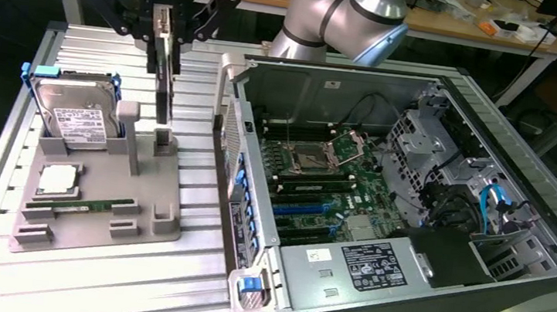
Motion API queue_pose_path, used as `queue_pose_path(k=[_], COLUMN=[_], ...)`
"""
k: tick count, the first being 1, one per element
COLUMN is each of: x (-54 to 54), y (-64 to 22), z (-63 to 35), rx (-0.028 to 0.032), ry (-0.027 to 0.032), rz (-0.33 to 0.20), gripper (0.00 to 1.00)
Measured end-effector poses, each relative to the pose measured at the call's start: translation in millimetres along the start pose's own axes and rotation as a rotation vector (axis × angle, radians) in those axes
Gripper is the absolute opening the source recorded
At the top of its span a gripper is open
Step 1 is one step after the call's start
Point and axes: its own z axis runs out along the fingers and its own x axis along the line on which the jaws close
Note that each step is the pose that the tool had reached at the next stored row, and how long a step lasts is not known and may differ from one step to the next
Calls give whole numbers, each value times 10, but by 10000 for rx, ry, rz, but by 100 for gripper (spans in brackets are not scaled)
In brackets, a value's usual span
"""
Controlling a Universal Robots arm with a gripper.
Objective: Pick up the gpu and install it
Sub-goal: 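Pick up the gpu and move the gpu toward the slot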
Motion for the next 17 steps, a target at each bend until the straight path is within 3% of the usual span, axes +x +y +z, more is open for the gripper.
queue_pose_path(k=[3, 11, 17], x=[-80, -438, -813], y=[-5, -22, -41], z=[4, 14, 26], rx=[-2, -1, -1], ry=[-2, -1, -3], rz=[-1, 0, -1], gripper=[27, 27, 27])
